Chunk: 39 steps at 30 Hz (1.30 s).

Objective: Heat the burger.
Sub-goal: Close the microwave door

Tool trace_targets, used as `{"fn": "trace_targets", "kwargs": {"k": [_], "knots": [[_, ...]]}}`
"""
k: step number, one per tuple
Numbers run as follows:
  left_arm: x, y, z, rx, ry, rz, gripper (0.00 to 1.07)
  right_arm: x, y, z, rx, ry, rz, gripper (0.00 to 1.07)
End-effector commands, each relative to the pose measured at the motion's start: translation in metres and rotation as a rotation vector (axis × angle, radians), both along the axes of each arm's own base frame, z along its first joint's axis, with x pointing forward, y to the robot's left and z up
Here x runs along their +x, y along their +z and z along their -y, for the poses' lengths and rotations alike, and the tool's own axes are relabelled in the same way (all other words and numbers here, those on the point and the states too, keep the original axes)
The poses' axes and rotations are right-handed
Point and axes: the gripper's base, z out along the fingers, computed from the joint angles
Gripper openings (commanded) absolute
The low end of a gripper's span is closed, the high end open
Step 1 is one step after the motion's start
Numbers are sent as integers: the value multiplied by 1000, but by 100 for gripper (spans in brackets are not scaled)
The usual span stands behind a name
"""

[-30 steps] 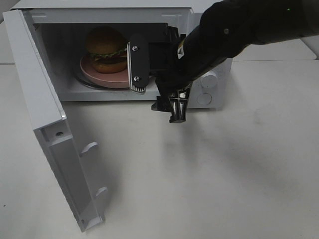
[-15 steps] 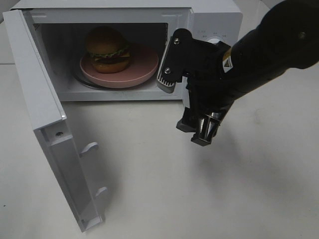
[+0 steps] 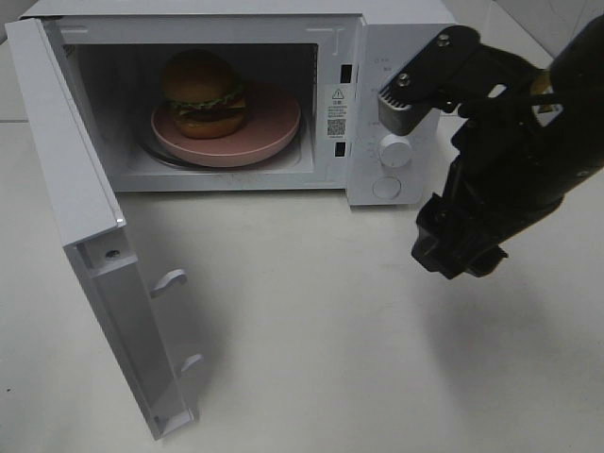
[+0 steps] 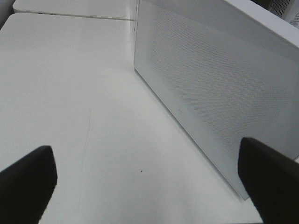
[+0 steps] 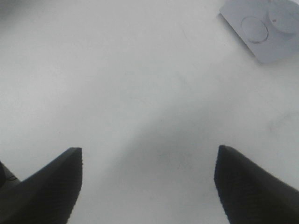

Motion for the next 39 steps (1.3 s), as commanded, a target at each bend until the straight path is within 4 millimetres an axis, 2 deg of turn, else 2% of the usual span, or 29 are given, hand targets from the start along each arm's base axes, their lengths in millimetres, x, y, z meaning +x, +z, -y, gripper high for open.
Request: {"fn": "trace_targets", "kwargs": {"k": [1, 11, 14, 22, 26, 30, 38, 39], "knots": [[-2, 0, 0, -1, 2, 27, 98, -13, 8, 12, -19, -54, -42, 76], [-2, 0, 0, -1, 2, 27, 98, -43, 27, 36, -53, -105, -96, 76], [-2, 0, 0, -1, 2, 27, 98, -46, 27, 38, -51, -106, -94, 76], [-2, 0, 0, -1, 2, 27, 98, -83, 21, 66, -17, -116, -59, 76], [-2, 0, 0, -1, 2, 27, 98, -93, 16, 74, -9, -136, -55, 76], [-2, 0, 0, -1, 2, 27, 98, -99, 11, 92, 31, -250, -43, 76], [-2, 0, 0, -1, 2, 27, 98, -112, 17, 118, 124, -448, 32, 76], [-2, 0, 0, -1, 2, 27, 98, -119, 16, 125, 146, -501, 55, 76]]}}
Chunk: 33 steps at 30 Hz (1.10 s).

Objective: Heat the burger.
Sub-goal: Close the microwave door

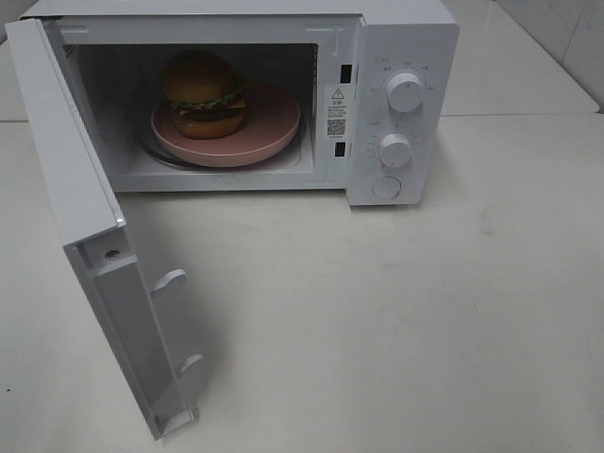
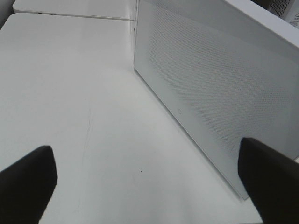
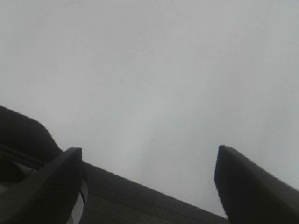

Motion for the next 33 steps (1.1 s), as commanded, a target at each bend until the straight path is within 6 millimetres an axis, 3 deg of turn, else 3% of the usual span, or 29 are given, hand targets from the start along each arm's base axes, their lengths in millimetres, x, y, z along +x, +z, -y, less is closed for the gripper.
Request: {"fn": "trace_targets", "kwargs": {"k": [1, 11, 26, 33], "knots": [[-2, 0, 0, -1, 2, 27, 98, -10, -2, 11, 32, -93, 33, 76], [-2, 0, 0, -1, 2, 27, 98, -46, -10, 29, 120, -246, 160, 76], [-2, 0, 0, -1, 2, 27, 98, -110, -4, 40, 200, -343, 553, 76], [-2, 0, 0, -2, 2, 26, 98, -112, -4, 40, 198, -341, 562, 76]]}}
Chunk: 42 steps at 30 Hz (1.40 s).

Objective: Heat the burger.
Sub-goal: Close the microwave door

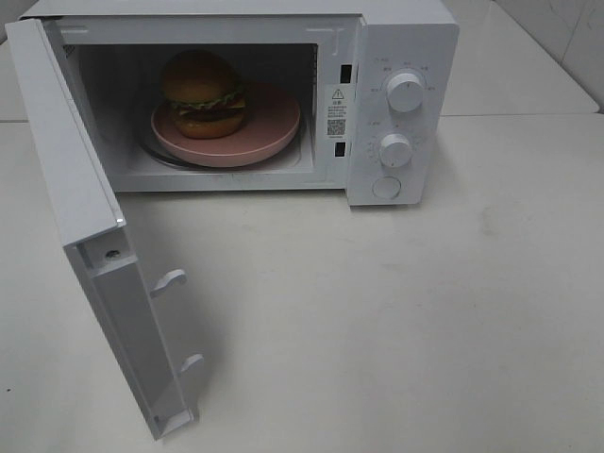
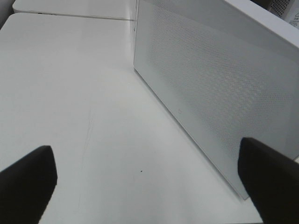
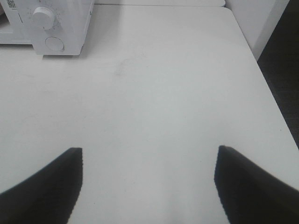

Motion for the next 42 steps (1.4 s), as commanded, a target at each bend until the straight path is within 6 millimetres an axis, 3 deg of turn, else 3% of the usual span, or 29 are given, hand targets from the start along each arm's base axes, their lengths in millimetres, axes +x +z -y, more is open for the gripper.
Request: {"fn": "trace_targets", "kwargs": {"k": [1, 42], "knots": [[-2, 0, 0, -2, 2, 26, 98, -4, 0, 0, 3, -5, 26, 76], [-2, 0, 0, -2, 2, 26, 98, -4, 0, 0, 3, -5, 26, 76]]}}
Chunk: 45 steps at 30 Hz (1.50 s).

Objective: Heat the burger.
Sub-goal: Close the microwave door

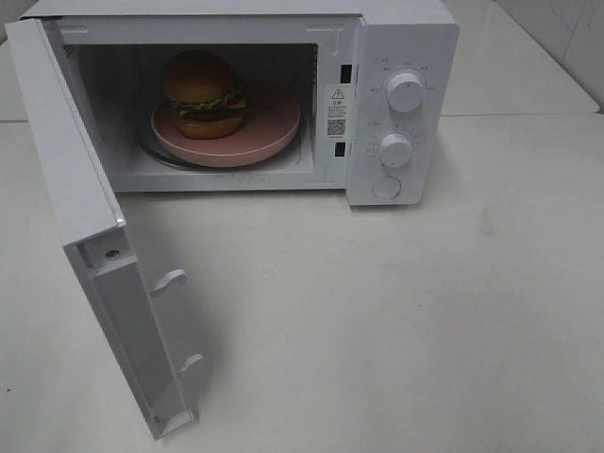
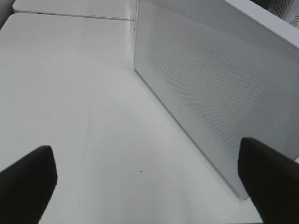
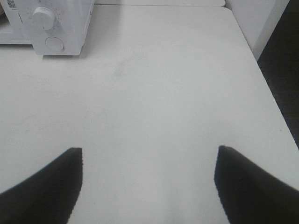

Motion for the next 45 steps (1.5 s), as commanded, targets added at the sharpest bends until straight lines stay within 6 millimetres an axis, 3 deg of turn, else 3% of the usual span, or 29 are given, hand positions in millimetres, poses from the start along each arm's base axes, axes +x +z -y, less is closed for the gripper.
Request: {"fn": "trace_targets", "kwargs": {"k": [1, 15, 21, 24, 26, 27, 29, 30, 31, 33, 35, 36, 38, 45], "knots": [[-2, 0, 0, -3, 1, 26, 98, -4, 0, 0, 3, -5, 26, 76], [-2, 7, 1, -14, -4, 50, 98, -4, 0, 0, 3, -5, 26, 76], [10, 11, -1, -15, 10, 15, 91, -4, 0, 0, 3, -5, 26, 76], [15, 14, -1, -21, 16, 18, 82, -4, 0, 0, 3, -5, 26, 76], [22, 20, -1, -35, 20, 69, 68, -4, 0, 0, 3, -5, 26, 76], [22, 20, -1, -35, 20, 69, 68, -4, 0, 0, 3, -5, 26, 76], [31, 27, -3, -38, 31, 118, 51, -4, 0, 0, 3, -5, 26, 76], [31, 27, -3, -38, 31, 118, 51, -4, 0, 0, 3, -5, 26, 76], [37, 29, -4, -35, 37, 132, 40, -4, 0, 0, 3, -5, 26, 76], [41, 30, -4, -36, 39, 131, 35, -4, 0, 0, 3, -5, 26, 76], [53, 33, -5, -40, 48, 142, 17, -4, 0, 0, 3, -5, 26, 76], [53, 33, -5, -40, 48, 142, 17, -4, 0, 0, 3, -5, 26, 76], [65, 35, -7, -42, 57, 141, 0, -4, 0, 0, 3, -5, 26, 76], [98, 25, -11, -18, 75, 133, 0, -4, 0, 0, 3, -5, 26, 76]]}}
